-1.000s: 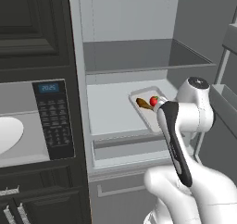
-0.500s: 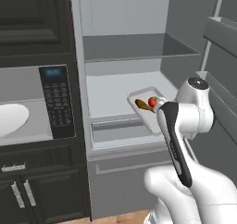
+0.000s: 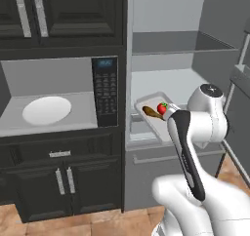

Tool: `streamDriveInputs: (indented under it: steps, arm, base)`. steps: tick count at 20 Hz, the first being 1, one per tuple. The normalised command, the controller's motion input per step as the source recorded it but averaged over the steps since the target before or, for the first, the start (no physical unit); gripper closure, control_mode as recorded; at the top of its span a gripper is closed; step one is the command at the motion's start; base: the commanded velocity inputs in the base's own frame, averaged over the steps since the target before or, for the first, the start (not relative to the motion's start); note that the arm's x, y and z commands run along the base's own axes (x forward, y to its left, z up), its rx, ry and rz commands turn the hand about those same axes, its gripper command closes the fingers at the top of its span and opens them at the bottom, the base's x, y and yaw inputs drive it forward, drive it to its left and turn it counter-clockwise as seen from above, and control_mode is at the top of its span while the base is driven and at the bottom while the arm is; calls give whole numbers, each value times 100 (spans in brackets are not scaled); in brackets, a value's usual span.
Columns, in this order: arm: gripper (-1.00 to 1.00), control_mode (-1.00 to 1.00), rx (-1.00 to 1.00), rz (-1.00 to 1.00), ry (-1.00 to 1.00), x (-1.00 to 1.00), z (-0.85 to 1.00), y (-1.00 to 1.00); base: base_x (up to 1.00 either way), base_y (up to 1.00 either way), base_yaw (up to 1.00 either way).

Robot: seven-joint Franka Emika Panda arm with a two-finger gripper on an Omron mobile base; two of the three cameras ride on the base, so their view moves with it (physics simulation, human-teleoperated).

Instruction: Place the tupperware containing the chicken drumstick and tomato meal in the microwave. Close the microwave door and press the start button to reheat the meal.

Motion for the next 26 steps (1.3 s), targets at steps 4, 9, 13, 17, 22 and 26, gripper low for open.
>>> streamDriveInputs:
  steps: [4, 9, 13, 17, 22, 26]
  arm:
    - [100, 100, 0, 0, 0, 0, 0, 0]
    - [100, 100, 0, 0, 0, 0, 0, 0]
    - [100, 100, 0, 0, 0, 0, 0, 0]
    - [100, 100, 0, 0, 0, 0, 0, 0]
    - [100, 100, 0, 0, 0, 0, 0, 0]
    - [100, 100, 0, 0, 0, 0, 0, 0]
  base:
    - [-31, 81, 24]
    - [-7, 67, 25]
    - [0, 28, 23]
    - [0, 16, 23]
    - [0, 23, 24]
    - [8, 26, 20]
